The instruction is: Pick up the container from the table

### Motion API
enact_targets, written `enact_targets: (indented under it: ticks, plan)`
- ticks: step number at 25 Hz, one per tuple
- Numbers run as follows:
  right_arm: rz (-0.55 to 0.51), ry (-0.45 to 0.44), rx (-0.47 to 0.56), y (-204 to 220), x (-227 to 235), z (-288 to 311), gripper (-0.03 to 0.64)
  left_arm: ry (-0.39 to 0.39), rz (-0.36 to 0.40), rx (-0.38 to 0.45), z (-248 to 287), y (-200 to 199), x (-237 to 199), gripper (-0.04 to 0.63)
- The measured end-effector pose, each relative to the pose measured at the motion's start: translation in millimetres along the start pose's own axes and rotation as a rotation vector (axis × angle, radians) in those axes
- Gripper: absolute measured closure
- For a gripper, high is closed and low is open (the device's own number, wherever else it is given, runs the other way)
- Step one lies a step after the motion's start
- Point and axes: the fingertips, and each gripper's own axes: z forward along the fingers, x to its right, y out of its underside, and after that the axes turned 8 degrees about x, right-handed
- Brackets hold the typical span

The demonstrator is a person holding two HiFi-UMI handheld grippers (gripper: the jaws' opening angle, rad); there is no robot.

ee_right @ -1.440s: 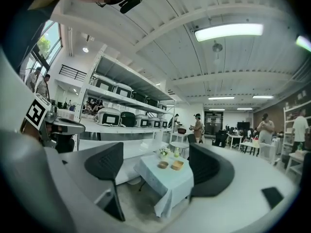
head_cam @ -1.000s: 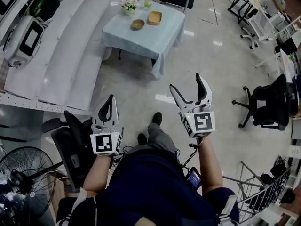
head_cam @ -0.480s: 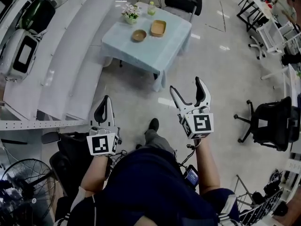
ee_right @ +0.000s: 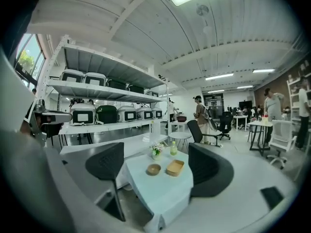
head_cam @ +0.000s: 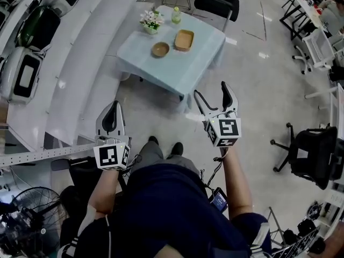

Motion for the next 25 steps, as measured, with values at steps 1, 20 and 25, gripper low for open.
enact_targets:
  ticks: [1, 20, 25]
  plan:
    - [0.006, 0.009, -0.001, 2.2, 5.4, 8.7, 0.193, 0.005, 0.004, 0.001, 9.0, 1.3, -2.8, 0.594]
    - [0.132, 0.305, -0.168, 92.5, 91.4, 272.1, 0.23, 0.32, 0.028, -0.013, 260.5, 70.3, -124.6, 0.594]
    - [0.21, 0.371, -0.244, 133.4, 115.6, 310.9, 0.256, 0.366, 0.033, -0.04, 304.6, 87.9, -140.3, 0.592]
